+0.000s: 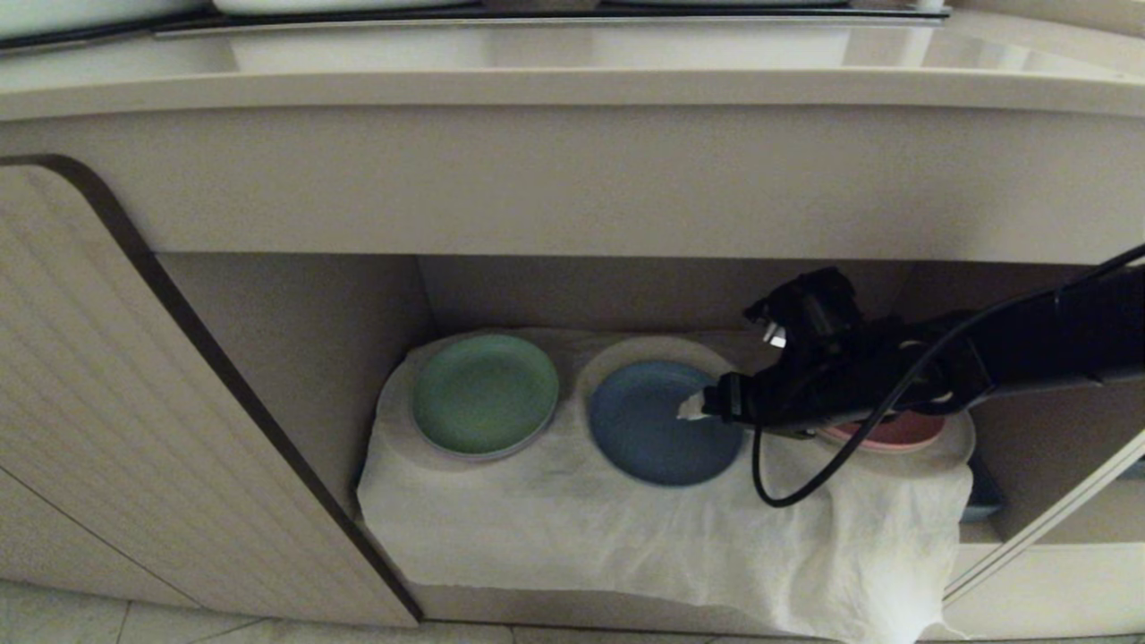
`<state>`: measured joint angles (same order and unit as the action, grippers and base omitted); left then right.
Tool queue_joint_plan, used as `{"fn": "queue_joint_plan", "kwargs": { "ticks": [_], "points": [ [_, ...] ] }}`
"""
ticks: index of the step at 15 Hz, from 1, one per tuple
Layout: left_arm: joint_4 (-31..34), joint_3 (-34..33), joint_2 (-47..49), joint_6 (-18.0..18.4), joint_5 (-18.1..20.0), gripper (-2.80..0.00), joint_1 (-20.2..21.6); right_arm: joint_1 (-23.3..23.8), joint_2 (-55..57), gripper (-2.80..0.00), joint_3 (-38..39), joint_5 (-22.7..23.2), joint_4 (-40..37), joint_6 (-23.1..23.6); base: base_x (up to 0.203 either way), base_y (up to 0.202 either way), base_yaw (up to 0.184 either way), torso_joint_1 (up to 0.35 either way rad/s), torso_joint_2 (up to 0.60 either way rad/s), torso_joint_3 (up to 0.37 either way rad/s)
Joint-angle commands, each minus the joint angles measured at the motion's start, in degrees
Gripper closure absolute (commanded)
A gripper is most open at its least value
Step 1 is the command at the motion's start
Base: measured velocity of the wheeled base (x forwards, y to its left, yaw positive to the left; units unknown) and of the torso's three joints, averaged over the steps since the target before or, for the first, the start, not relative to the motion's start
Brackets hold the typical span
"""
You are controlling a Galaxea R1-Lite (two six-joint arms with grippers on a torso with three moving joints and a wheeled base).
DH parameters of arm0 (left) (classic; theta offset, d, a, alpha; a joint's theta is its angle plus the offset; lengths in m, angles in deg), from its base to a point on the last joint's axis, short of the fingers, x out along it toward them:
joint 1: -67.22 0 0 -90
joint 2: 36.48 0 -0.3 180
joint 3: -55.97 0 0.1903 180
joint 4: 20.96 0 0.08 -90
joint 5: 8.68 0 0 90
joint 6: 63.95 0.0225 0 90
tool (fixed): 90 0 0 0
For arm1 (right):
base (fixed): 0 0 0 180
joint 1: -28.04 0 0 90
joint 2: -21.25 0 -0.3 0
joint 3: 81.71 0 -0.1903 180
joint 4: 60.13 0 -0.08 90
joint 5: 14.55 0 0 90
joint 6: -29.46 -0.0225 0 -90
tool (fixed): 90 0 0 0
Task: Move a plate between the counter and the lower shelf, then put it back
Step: Pick up the plate in the cupboard
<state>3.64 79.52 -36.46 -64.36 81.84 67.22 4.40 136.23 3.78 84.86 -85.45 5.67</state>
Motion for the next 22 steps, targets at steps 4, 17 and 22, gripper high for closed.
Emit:
{"fn": "queue_joint_plan", "kwargs": {
  "ticks": [4, 17, 22],
  "points": [
    [0.0, 0.0, 0.0, -0.1, 0.0, 0.0, 0.0, 0.2, -0.4, -2.8, 0.1, -0.6, -0.9, -0.1, 0.0, 0.0, 0.0, 0.0, 0.0, 0.0],
    [0.0, 0.0, 0.0, 0.0, 0.0, 0.0, 0.0, 0.3, 5.1, -2.8, -3.5, -4.5, -0.6, 0.0, 0.0, 0.0, 0.0, 0.0, 0.0, 0.0],
    [0.0, 0.0, 0.0, 0.0, 0.0, 0.0, 0.0, 0.3, 6.6, -2.8, -4.9, -4.5, -0.4, 0.0, 0.0, 0.0, 0.0, 0.0, 0.0, 0.0]
  ]
}}
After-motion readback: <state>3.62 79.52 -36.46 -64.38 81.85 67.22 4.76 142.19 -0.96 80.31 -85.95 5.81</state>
